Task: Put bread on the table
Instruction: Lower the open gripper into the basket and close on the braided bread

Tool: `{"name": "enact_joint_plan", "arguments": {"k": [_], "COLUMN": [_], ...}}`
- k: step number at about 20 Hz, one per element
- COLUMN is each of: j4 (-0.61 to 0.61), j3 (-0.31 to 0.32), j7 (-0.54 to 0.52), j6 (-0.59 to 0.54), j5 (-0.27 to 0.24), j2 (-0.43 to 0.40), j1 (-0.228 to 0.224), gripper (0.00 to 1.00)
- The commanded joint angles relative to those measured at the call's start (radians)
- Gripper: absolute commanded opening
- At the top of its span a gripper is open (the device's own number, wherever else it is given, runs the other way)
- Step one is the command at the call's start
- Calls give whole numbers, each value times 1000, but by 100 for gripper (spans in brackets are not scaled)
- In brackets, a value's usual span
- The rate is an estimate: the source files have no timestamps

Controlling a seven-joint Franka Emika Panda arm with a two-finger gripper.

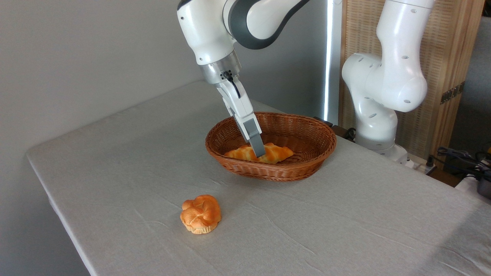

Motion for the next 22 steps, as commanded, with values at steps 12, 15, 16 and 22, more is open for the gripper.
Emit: {"name": "enact_joint_plan", "arguments": {"k": [12, 15, 16, 22], "j4": [-140, -139, -139, -136], "j3": [-39, -39, -39, -39], "j7": [37, 37, 37, 39], "j6": [134, 134, 133, 125], "j5": [61, 61, 61, 61], "j2": [-6, -8, -8, -11], "j1": [-7, -7, -7, -5], "gripper": [62, 27, 25, 20]}}
